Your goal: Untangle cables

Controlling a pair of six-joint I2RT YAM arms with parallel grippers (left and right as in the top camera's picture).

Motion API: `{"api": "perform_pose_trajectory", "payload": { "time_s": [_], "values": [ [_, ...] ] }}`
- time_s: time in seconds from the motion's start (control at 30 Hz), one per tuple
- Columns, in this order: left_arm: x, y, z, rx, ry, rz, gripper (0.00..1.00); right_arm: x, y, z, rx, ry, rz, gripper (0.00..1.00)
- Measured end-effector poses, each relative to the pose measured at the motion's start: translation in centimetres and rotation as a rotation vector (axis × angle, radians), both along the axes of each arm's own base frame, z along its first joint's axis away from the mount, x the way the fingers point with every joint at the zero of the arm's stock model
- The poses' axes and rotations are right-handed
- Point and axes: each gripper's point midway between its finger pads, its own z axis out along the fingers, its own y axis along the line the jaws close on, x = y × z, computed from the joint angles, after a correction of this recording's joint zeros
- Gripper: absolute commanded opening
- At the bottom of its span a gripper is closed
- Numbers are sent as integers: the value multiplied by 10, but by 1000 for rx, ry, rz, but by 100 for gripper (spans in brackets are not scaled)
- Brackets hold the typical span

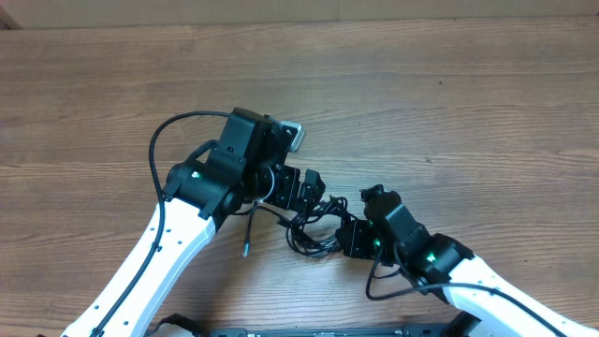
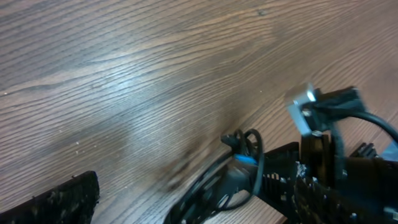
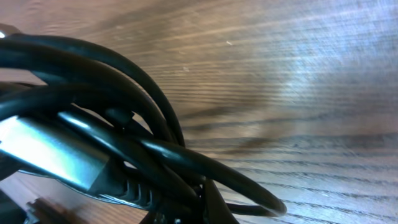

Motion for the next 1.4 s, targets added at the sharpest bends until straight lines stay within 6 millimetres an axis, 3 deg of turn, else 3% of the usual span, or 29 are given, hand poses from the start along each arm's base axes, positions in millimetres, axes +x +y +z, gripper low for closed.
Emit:
{"api": "perform_pose_trajectory", "payload": {
  "time_s": [0.1, 0.2, 0.27, 0.4, 0.57, 0.7, 0.83, 1.03, 1.17, 1.33, 1.4],
  "values": [
    [1, 1, 1, 5, -7, 5, 100, -2, -1, -9, -14, 38, -12, 4],
    [-5, 2, 10, 2, -32, -1, 91, -2, -2, -10, -11, 50, -23, 4],
    [-15, -1, 18, 1, -55, -33, 83, 0, -3, -10, -3, 58, -37, 4],
    [-43, -16, 22, 40, -106, -151, 84, 9, -10, -7, 41, 85, -76, 4],
    [-58, -15, -26, 240, -151, -133, 87, 10, -13, -3, 112, 142, -85, 4],
    [-56, -18, -53, 285, -213, -95, 87, 2, -6, 1, 156, 172, -43, 4],
    [-48, -24, -60, 268, -281, -56, 87, -5, 1, 5, 193, 202, -6, 4],
    [-36, -10, -73, 353, -321, 8, 86, -17, 9, 11, 253, 251, 48, 4],
    [-31, -6, -86, 401, -317, 24, 77, -24, 12, 13, 265, 268, 84, 4],
    [-24, -13, -93, 386, -323, 48, 51, -30, 13, 11, 246, 246, 140, 4],
    [-23, -13, -95, 387, -321, 55, 50, -32, 13, 9, 230, 238, 155, 4]
  ]
}}
